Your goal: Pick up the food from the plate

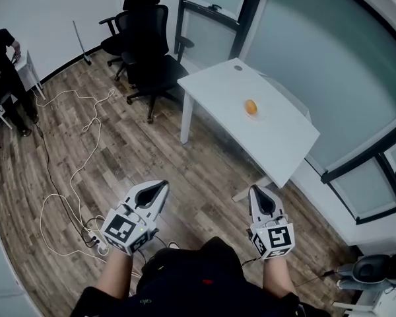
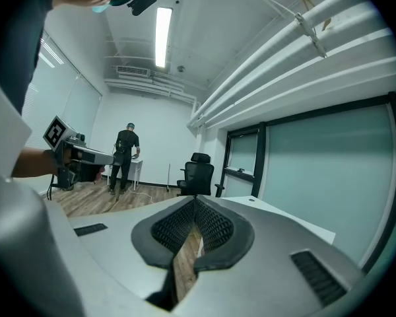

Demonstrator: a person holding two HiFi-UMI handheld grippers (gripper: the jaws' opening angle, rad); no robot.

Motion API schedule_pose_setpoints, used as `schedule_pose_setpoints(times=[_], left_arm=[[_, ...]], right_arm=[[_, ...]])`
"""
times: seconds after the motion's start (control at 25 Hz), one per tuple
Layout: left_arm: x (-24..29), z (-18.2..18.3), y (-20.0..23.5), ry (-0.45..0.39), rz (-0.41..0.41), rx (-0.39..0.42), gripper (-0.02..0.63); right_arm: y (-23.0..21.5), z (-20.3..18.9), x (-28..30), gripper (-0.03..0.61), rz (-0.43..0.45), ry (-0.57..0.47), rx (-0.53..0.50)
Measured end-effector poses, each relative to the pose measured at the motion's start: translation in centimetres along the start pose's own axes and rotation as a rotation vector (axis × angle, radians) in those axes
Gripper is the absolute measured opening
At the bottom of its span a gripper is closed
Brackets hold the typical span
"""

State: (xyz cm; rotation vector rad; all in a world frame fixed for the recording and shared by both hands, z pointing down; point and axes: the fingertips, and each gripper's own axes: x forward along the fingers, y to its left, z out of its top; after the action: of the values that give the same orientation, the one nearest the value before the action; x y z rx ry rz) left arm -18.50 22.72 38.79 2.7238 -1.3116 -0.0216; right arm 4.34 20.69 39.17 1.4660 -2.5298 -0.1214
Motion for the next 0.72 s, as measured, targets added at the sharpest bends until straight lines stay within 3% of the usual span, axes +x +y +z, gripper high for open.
schedule_pose_setpoints(times=[0.4,0.72], left_arm=[[2.3,-1.1,3.0,0.026,-0.036,-0.025,0.023],[6.7,-0.7,6.8,0.032,0.003,-0.021,0.023]], right_arm=[[0.5,-1.6,4.9,0.026,0.035,0.075,0.002],[-2.8,-2.2,11.3,0.026,0.072,0.063,0.007]])
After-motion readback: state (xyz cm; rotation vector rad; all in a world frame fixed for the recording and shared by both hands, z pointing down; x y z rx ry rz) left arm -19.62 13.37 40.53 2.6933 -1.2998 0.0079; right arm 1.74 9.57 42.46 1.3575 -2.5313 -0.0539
